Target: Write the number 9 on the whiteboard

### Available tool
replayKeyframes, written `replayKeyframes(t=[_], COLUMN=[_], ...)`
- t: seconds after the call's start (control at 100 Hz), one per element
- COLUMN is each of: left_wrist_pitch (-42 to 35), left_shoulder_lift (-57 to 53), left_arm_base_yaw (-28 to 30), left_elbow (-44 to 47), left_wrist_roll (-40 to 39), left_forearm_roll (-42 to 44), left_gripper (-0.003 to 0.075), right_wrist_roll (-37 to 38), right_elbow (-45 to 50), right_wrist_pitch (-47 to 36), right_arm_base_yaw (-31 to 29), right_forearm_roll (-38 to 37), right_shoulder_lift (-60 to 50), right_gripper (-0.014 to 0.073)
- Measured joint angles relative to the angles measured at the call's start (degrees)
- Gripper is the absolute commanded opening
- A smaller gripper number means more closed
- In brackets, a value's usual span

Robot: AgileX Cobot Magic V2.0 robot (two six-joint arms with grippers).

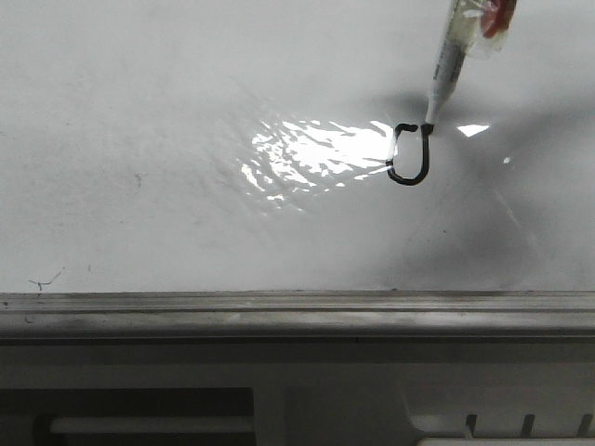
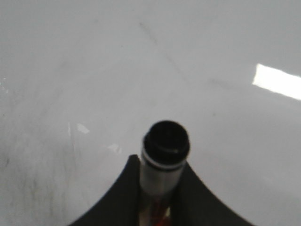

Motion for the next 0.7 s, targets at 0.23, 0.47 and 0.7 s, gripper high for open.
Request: replayKeyframes(t=[0.23,0.47,0.7], left_wrist_pitch=[0.10,0.13,1.85], left_shoulder_lift=[0.00,0.00,1.73], left_arm_base_yaw=[0.00,0.00,0.00], left_elbow=[0.02,0.12,0.12], left_wrist_roll=[0.00,0.00,0.62], left_forearm_roll=[0.00,0.00,0.00], left_gripper=[-0.0018,-0.0018,0.0257], right_wrist_roll=[1.93,1.80,0.06], right_elbow=[8.84,12.10,6.19], right_wrist_pitch=[-0.26,-7.34,2.51], right_arm_base_yaw=[4.67,8.52,13.35], right_forearm_roll=[3.91,5.52,5.11], right_shoulder_lift=[-0.72,-0.99,-5.54], right_gripper=[-0.0063,-0.0063,-0.0068])
